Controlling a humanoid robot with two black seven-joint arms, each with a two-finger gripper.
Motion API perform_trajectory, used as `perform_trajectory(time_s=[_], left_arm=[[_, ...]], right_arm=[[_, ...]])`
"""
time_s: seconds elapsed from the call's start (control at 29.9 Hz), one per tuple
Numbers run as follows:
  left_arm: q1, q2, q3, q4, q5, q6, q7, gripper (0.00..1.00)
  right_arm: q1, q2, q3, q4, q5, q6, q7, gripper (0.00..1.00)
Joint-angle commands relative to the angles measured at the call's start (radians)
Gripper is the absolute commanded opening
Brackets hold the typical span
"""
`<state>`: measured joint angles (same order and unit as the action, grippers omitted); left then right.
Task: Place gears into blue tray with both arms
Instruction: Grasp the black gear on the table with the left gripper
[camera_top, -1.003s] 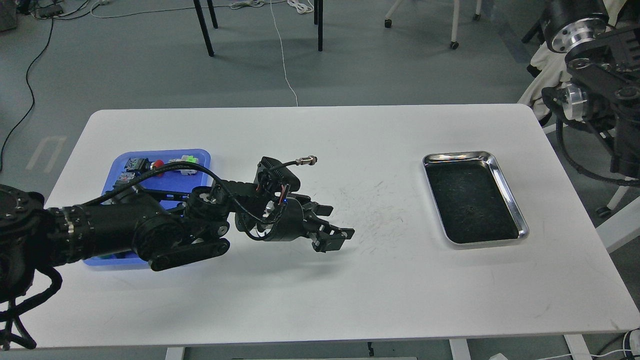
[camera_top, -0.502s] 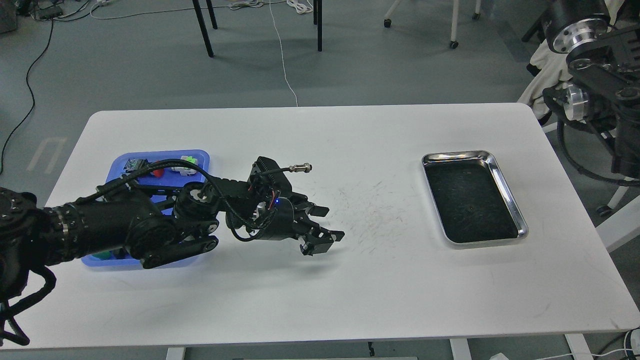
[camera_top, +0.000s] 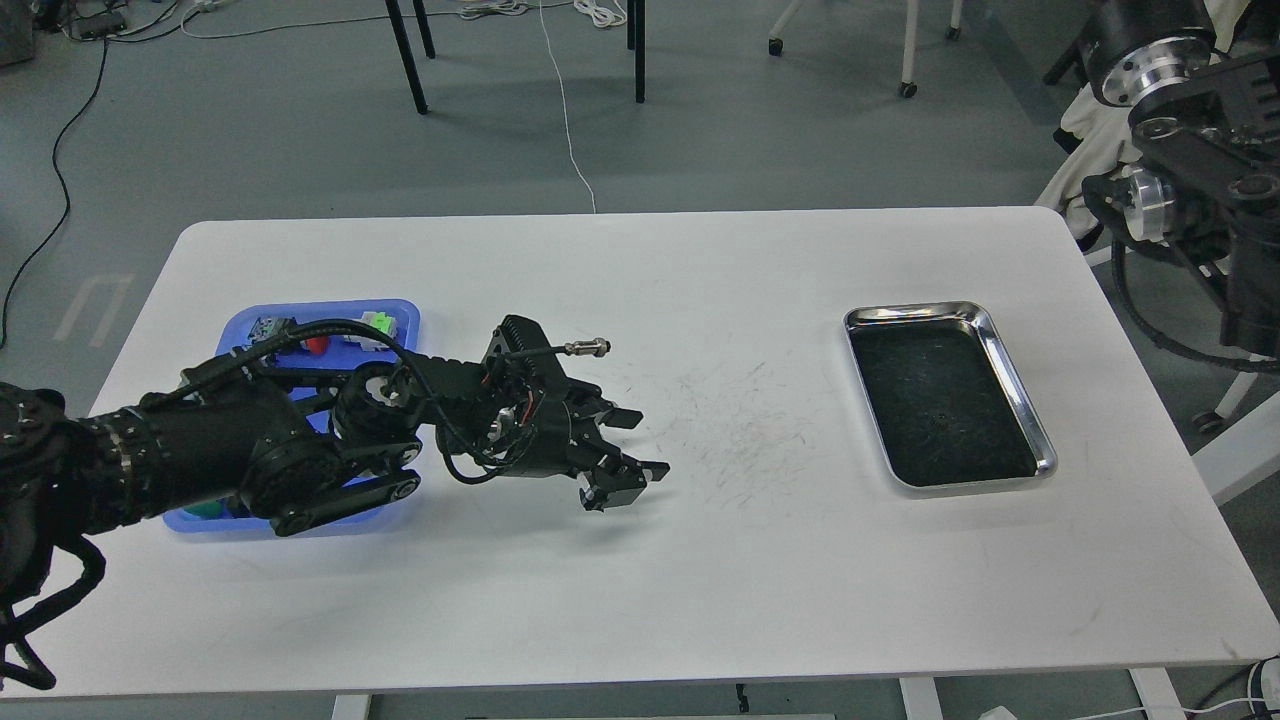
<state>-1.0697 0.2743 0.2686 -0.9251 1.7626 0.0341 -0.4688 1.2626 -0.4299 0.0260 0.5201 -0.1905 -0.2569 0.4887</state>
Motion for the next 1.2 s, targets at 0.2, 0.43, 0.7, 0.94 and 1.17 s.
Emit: perform_trajectory(time_s=[0.2,0.43,0.7,0.94,1.17], left_arm=[[0.033,-0.013,-0.002,0.066,0.037,0.006,-0.02,0.55],[0.065,-0.012,0.0,0.086,0.04,0.033,-0.02,0.55],[0.076,-0.009,0.0,0.091,0.04,0.043,-0.02,0.49],[0.077,-0.015,0.0,0.103,0.049,0.044,-0.02,0.4],[0.086,-0.015,-0.002,0.109,0.054,0.046,-0.02,0.34]], right_arm=[[0.008,0.006,-0.001,-0.002,-0.006,-0.001,0.0,0.95],[0.006,0.006,-0.005,-0.002,-0.009,0.001,0.0,0.95],[0.006,0.007,-0.005,-0.002,-0.01,-0.001,0.0,0.95],[-0.005,0.007,-0.005,-0.002,-0.01,-0.001,0.0,0.95],[-0.006,0.003,-0.005,-0.002,-0.012,-0.001,0.0,0.95]])
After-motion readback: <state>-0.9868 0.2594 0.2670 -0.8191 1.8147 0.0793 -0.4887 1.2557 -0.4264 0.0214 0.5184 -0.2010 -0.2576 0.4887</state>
